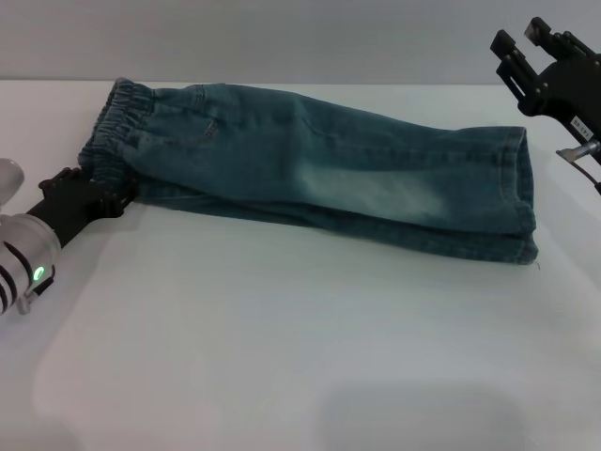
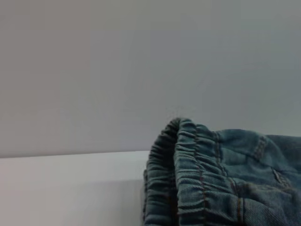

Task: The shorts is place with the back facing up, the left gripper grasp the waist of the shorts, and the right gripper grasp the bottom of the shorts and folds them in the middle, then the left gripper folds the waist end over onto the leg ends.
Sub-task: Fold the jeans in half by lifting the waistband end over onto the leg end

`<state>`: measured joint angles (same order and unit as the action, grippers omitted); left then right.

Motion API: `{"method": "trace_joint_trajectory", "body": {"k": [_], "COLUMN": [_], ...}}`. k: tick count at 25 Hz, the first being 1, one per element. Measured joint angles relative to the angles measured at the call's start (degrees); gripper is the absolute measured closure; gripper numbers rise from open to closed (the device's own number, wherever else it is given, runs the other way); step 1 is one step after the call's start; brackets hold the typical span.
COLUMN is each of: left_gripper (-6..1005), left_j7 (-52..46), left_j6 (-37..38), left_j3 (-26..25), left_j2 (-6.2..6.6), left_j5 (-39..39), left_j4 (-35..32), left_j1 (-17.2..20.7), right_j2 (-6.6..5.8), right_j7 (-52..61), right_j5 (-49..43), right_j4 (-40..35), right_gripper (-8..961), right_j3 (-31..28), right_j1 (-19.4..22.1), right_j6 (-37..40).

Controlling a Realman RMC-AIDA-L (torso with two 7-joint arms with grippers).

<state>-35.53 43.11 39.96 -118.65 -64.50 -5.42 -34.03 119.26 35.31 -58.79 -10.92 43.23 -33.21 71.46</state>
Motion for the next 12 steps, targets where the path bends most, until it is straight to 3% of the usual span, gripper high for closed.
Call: {"method": "trace_joint_trajectory", "body": {"k": [12], "left_gripper": [445], "left_j7": [-0.6], "left_j6": [0.6], "left_j3": [-0.6], "left_j2": [-0.03], "left_j5": [0.0], "left_j4": [0.2], "left_j1": [-0.3], "right_j2": [0.0], "right_j7": [-0.4], "right_j5": [0.0], "right_j4": [0.0], "right_gripper": [486], "right_j3": [-0.3], "right_j1": [0.0], "right_j6": [-0.5]}}
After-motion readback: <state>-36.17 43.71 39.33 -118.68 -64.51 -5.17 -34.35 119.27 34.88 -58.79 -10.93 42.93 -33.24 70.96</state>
